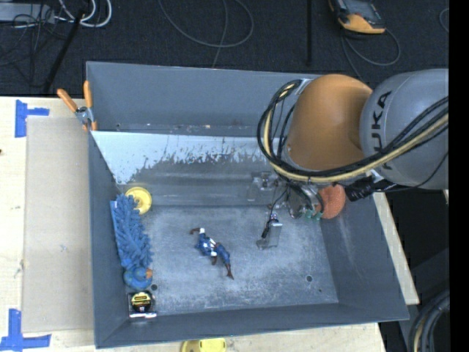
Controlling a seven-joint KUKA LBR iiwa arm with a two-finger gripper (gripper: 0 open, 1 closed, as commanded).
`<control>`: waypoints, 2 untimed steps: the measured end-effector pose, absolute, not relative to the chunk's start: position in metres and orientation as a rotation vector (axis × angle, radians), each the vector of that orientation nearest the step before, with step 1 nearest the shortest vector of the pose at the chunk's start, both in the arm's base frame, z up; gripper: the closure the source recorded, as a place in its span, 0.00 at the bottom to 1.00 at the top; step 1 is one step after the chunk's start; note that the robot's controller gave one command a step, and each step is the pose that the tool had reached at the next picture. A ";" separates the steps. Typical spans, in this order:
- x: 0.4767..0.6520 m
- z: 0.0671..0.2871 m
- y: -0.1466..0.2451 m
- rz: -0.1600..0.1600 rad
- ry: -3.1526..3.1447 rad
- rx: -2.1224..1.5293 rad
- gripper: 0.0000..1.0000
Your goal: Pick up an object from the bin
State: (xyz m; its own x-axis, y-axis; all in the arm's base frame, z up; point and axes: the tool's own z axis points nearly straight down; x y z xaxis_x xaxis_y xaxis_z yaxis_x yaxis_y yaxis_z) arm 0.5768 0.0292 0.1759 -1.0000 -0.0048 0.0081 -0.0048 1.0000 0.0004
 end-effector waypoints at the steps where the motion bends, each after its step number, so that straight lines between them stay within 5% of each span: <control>1: 0.578 0.181 0.029 -0.001 -3.141 0.006 0.00; 2: 0.576 0.109 0.072 -0.002 -3.145 -0.031 0.00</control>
Offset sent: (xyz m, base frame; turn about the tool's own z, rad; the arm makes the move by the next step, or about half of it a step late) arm -0.0044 0.0648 -0.1059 0.0325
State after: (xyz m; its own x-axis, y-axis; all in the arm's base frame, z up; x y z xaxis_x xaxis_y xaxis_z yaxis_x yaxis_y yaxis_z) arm 0.5756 0.0719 0.1091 -0.9998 0.0197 -0.0033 0.0196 0.9998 0.0012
